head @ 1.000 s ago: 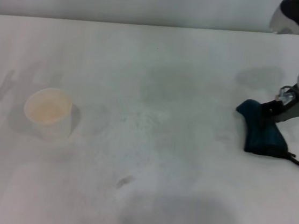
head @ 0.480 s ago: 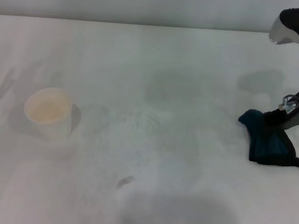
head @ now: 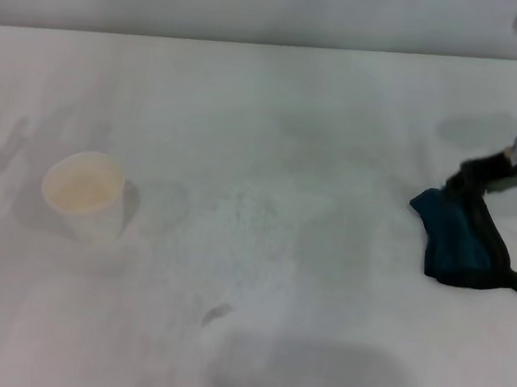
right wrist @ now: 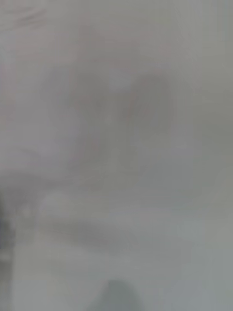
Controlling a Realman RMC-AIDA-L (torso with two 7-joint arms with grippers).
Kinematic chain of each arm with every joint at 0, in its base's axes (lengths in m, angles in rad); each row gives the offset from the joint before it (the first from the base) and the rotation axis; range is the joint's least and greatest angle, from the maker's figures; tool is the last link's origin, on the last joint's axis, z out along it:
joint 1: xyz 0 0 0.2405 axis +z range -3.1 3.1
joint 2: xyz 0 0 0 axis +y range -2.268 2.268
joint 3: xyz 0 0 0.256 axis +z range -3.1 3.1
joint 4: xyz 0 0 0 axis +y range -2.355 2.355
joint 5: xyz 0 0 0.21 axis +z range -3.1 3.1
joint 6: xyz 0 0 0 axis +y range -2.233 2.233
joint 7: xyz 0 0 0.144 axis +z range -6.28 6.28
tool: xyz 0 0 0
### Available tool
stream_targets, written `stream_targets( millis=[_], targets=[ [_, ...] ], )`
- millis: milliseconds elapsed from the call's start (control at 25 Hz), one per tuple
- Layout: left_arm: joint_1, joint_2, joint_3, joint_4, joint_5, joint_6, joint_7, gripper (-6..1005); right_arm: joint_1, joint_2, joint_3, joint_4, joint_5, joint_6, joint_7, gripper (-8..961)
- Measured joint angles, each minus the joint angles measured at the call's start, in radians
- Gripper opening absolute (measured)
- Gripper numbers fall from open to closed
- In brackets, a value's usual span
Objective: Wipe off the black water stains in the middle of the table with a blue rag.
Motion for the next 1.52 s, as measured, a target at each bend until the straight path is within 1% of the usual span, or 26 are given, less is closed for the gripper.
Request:
stream_targets(
  millis=[120, 160, 280, 360, 400, 440, 520, 560, 600, 640, 840, 1000, 1200, 1280, 1440, 1520],
  targets=[
    [0.000, -0.003, -0.002, -0.001, 0.000, -0.007, 0.000, 877, -0.007, -0.003, 0.088, -0.003, 0.038, -0.039, -0.061, 322],
    [0.000, -0.005, -0.002, -0.002, -0.001, -0.010, 0.000, 877, -0.011, -0.004, 0.134, 0.002, 0.052, -0.065, -0.092, 324],
    [0.000, -0.013, -0.003, -0.007, -0.014, -0.012, 0.000, 877, -0.028, -0.003, 0.230, 0.013, 0.099, -0.145, -0.170, 329],
    [-0.003, -0.022, -0.004, -0.023, -0.033, -0.014, 0.000, 877, -0.058, -0.002, 0.274, 0.028, 0.179, -0.213, -0.236, 332],
    [-0.003, -0.022, -0.004, -0.023, -0.033, -0.014, 0.000, 877, -0.074, -0.003, 0.286, 0.037, 0.220, -0.247, -0.269, 332],
    [-0.004, -0.029, -0.004, -0.032, -0.043, -0.014, 0.000, 877, -0.089, -0.004, 0.291, 0.044, 0.258, -0.275, -0.296, 332],
    [-0.004, -0.033, -0.004, -0.038, -0.049, -0.015, 0.000, 876, -0.126, -0.004, 0.297, 0.068, 0.363, -0.345, -0.372, 333],
    [-0.004, -0.039, -0.004, -0.046, -0.056, -0.015, 0.000, 876, -0.143, -0.004, 0.298, 0.084, 0.424, -0.384, -0.419, 333],
    [-0.004, -0.045, -0.004, -0.054, -0.062, -0.015, 0.000, 877, -0.170, -0.004, 0.298, 0.124, 0.540, -0.444, -0.517, 333],
    [-0.004, -0.054, -0.004, -0.069, -0.074, -0.015, 0.000, 877, -0.170, -0.004, 0.298, 0.124, 0.540, -0.444, -0.517, 333],
    [-0.003, -0.064, -0.004, -0.080, -0.094, -0.025, 0.001, 877, -0.227, -0.005, 0.301, 0.273, 0.905, -0.547, -0.870, 333],
    [-0.013, -0.068, -0.004, -0.068, -0.128, -0.044, 0.000, 876, -0.251, 0.000, 0.334, 0.401, 1.158, -0.574, -1.175, 332],
    [-0.015, -0.069, -0.004, -0.031, -0.200, -0.046, -0.002, 876, -0.243, 0.000, 0.421, 0.530, 1.308, -0.577, -1.461, 332],
    [-0.016, -0.069, -0.004, -0.024, -0.221, -0.047, -0.002, 876, -0.242, 0.003, 0.449, 0.583, 1.390, -0.552, -1.620, 332],
    [-0.014, -0.072, -0.004, 0.001, -0.291, -0.044, -0.002, 877, -0.241, 0.004, 0.455, 0.707, 1.610, -0.464, -1.943, 333],
    [-0.012, -0.072, -0.004, 0.027, -0.339, -0.043, -0.001, 877, -0.244, 0.004, 0.455, 0.749, 1.687, -0.419, -2.062, 333]
  ],
)
